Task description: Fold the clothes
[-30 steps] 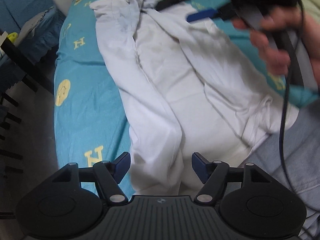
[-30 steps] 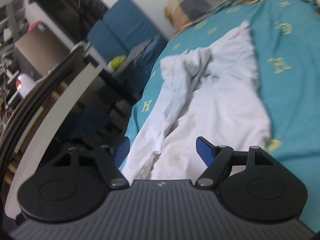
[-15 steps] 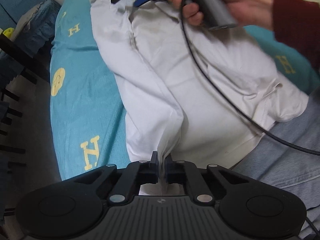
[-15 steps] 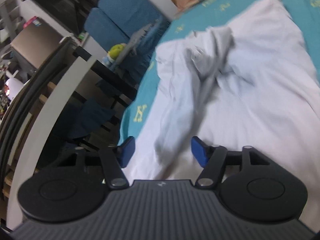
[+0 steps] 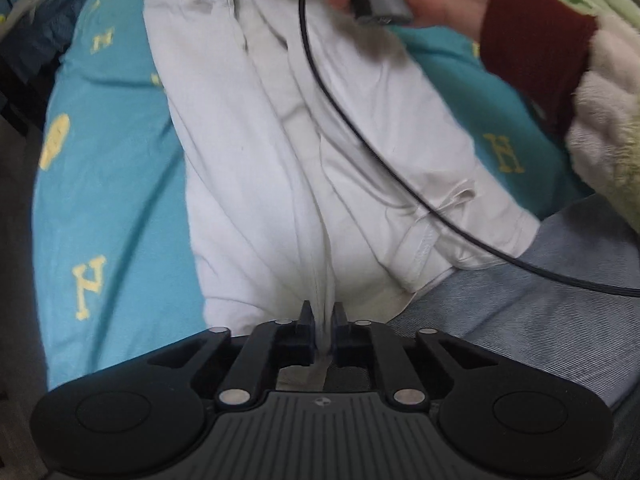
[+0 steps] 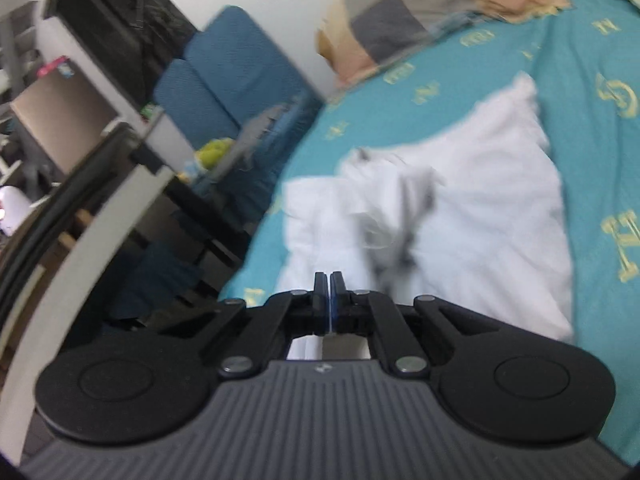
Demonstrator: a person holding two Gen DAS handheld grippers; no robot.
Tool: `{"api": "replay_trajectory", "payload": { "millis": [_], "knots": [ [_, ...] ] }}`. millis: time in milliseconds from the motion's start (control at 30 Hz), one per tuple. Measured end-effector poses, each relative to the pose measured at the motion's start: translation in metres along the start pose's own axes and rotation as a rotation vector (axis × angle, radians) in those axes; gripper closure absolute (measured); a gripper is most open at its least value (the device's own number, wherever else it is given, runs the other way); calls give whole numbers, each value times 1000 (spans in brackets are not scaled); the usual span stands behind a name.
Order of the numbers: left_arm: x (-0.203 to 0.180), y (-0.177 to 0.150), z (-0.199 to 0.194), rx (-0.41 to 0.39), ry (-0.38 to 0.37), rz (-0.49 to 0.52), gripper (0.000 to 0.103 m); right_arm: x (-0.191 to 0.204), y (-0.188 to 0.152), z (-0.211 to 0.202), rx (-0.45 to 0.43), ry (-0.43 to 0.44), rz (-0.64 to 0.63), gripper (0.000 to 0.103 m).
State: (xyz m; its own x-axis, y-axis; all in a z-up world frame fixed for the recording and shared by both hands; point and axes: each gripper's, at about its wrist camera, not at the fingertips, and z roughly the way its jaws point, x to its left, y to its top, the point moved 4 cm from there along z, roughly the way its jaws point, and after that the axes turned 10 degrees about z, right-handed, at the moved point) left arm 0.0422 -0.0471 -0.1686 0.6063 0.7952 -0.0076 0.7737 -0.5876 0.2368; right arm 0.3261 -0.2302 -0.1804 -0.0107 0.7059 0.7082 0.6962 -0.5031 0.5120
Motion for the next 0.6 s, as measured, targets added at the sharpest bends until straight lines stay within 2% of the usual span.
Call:
{"api": "replay_trajectory", "payload": {
  "millis": [67, 200, 233, 300, 400, 433, 533, 600],
  "knots": [
    [3, 0, 11, 14, -17, -20, 85, -3, -5, -2, 21, -26, -9, 97],
    [7, 1, -2, -38, -76, -58, 51, 6, -13, -25, 27, -47, -81, 97],
    [10, -1, -9, -65, -86, -67, 46, 9, -15, -37, 25, -51, -95, 97],
    [18, -3, -23, -123, -101, -87, 44, 16, -19, -60, 22, -57, -118, 97],
    [39, -4, -39, -211, -116, -136, 33, 22, -31, -101, 37, -70, -122, 96],
    [49, -3, -42, -234, -125, -162, 33, 23, -36, -114, 43, -77, -119, 96],
    [72, -1, -43, -310, -83, -233, 33, 22, -56, -156, 46, -102, -99, 96],
    [83, 0, -36, -294, -27, -235, 32, 15, -76, -185, 38, -130, -62, 96]
  ]
}}
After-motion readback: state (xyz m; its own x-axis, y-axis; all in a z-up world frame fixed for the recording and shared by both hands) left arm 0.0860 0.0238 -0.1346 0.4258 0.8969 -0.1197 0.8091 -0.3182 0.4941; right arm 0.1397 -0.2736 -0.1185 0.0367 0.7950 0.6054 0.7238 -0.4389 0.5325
